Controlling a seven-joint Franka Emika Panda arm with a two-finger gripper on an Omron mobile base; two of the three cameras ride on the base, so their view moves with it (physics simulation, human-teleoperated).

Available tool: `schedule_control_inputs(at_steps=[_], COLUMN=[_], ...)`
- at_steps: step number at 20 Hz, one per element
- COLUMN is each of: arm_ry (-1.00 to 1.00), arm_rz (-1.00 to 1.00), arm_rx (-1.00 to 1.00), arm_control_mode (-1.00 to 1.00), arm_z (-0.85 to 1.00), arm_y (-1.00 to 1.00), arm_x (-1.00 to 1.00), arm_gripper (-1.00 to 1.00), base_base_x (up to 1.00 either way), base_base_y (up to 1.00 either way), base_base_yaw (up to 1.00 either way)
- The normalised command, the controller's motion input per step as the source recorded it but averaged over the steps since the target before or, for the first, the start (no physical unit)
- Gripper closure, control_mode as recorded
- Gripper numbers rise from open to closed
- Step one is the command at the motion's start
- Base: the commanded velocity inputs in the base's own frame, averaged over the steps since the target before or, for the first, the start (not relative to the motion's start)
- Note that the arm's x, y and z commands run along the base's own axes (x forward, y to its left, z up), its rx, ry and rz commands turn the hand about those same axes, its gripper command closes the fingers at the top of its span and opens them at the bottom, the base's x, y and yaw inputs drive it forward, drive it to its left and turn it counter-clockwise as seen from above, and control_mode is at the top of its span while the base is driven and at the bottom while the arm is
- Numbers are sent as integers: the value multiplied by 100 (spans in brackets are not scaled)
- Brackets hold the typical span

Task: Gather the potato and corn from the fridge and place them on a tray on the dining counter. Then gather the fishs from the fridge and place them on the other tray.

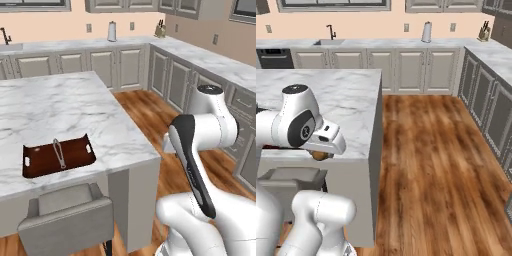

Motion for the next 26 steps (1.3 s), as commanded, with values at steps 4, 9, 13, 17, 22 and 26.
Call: schedule_control_inputs(at_steps=[4,9,13,17,22,26], arm_ry=[0,0,0,0,0,0], arm_rz=[0,0,0,0,0,0], arm_rx=[0,0,0,0,0,0], arm_control_mode=[100,100,100,100,100,100], arm_z=[0,0,0,0,0,0], arm_y=[0,0,0,0,0,0], arm_x=[0,0,0,0,0,0], arm_gripper=[100,100,100,100,100,100], base_base_x=[-19,0,33,81,72,25], base_base_y=[76,72,57,38,23,18], base_base_yaw=[0,0,0,0,0,-1])
